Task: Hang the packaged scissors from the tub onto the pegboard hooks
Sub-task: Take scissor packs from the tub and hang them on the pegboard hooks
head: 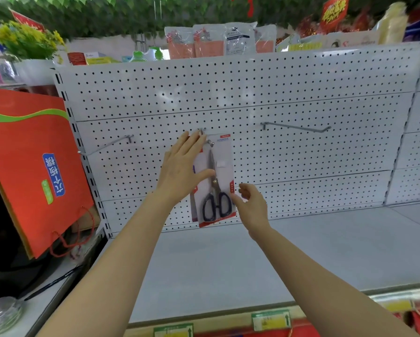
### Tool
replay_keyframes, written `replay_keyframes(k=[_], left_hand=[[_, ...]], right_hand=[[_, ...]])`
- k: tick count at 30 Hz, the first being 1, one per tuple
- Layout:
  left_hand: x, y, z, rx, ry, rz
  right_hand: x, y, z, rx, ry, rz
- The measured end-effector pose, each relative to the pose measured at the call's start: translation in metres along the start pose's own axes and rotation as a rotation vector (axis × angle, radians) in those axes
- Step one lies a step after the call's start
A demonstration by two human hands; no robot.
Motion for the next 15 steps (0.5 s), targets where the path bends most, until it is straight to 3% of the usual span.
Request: replay_keyframes(k=[9,15], left_hand=[[0.026,0.050,0.029,-0.056,0.149,-0.147],[0.031,0.125,-0.011,-0.093,0.087,-0.325]], right_hand=[[0.039,-0.055,0.076,0.690,0.161,0.278],[0.070,-0.057,0.129,0.935,0.296,0.371]])
Point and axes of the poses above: each hand's wrist, its own x-axis away from the middle knuckle, its own z-axis out of the back of the hand, y = z × x, the point moved 6 cm from there along -x, towards the middle knuckle, and after that the axes turned 11 degrees about -y, right-handed, at the moved point
